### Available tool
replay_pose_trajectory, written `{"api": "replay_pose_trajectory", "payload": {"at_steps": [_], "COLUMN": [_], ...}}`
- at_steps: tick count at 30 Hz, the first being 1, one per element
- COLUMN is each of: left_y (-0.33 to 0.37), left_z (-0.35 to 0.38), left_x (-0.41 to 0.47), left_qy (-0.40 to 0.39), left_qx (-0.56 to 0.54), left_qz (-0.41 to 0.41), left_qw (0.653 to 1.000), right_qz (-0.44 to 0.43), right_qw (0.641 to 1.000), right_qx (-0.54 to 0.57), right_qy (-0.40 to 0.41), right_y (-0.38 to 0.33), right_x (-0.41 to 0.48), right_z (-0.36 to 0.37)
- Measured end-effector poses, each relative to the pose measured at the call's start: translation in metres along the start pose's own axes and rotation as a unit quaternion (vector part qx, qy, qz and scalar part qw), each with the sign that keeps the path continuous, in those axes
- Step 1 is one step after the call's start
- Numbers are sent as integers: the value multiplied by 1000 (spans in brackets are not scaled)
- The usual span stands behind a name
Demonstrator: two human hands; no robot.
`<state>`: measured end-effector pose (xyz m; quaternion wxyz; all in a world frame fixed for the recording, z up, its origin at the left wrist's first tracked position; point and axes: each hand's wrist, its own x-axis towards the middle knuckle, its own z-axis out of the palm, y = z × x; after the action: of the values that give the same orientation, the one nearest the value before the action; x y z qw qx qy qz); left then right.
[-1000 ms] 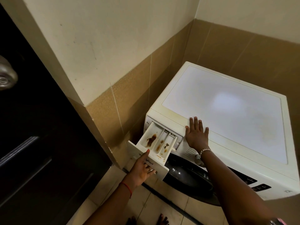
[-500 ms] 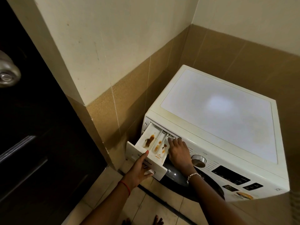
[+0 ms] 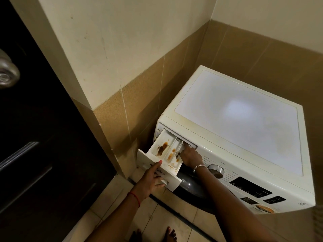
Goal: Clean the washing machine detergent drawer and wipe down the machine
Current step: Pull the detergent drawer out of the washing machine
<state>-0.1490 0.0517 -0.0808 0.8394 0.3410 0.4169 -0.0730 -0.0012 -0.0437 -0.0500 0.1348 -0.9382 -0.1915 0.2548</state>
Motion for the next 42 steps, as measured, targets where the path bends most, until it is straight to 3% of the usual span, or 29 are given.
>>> {"api": "replay_pose_trajectory", "payload": {"at_steps": [11, 22, 28, 42], "left_y": [7, -1, -7, 18], "left_z": [8, -8, -33, -111], "left_x": [-2, -19, -32, -83], "left_qy": [27, 60, 45, 7], "left_qx": [-1, 32, 65, 149], "left_qz": [5, -4, -10, -18], "left_qw": [1000, 998, 997, 989], "right_qz": [26, -24, -49, -10], "right_qw": [998, 996, 976, 927], "right_qx": [42, 43, 213, 362], "right_qy": [-42, -77, -3, 99], "right_y": [-1, 1, 5, -1], "right_x": [1, -27, -54, -71], "right_z": [-6, 8, 17, 19]}}
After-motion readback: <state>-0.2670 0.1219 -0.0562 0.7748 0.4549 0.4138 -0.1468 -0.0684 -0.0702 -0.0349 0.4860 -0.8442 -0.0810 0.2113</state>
